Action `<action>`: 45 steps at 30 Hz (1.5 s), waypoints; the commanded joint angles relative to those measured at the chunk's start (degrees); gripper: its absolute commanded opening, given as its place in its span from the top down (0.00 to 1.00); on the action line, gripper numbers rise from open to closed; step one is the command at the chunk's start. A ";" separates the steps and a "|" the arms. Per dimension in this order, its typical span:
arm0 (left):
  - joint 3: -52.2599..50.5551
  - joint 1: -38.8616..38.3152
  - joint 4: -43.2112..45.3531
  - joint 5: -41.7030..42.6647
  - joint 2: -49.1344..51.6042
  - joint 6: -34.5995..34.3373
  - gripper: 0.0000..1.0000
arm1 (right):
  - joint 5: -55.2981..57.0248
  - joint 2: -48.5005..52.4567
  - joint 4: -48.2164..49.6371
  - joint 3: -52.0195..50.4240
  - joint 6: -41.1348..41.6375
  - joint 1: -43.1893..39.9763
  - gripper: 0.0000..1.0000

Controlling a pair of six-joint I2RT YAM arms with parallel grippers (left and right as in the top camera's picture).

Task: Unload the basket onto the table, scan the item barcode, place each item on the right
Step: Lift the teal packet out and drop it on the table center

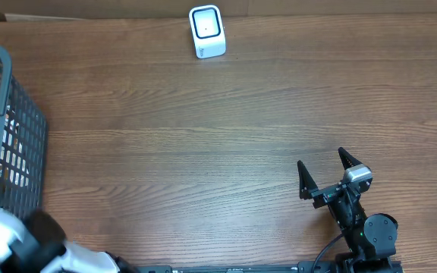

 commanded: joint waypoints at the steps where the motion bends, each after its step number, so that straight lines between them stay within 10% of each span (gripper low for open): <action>1: 0.44 -4.72 -2.21 7.43 -5.55 -0.74 0.96 | 0.04 -0.57 0.28 -0.59 0.20 -0.20 0.00; 22: -20.81 -59.71 1.01 -5.35 6.91 -5.05 0.96 | 0.04 -0.57 0.31 -0.59 0.22 -0.20 0.00; 28: -30.82 -64.41 8.81 -5.38 10.69 -8.04 0.93 | 0.02 -0.57 0.28 -0.59 0.20 -0.20 0.00; 36: -33.24 -64.74 10.03 -5.38 12.04 -9.16 0.40 | 0.02 -0.57 0.28 -0.59 0.22 -0.20 0.00; 45: -24.87 -60.81 2.82 -7.93 11.26 -8.98 0.41 | 0.02 -0.57 0.31 -0.59 0.20 -0.20 0.00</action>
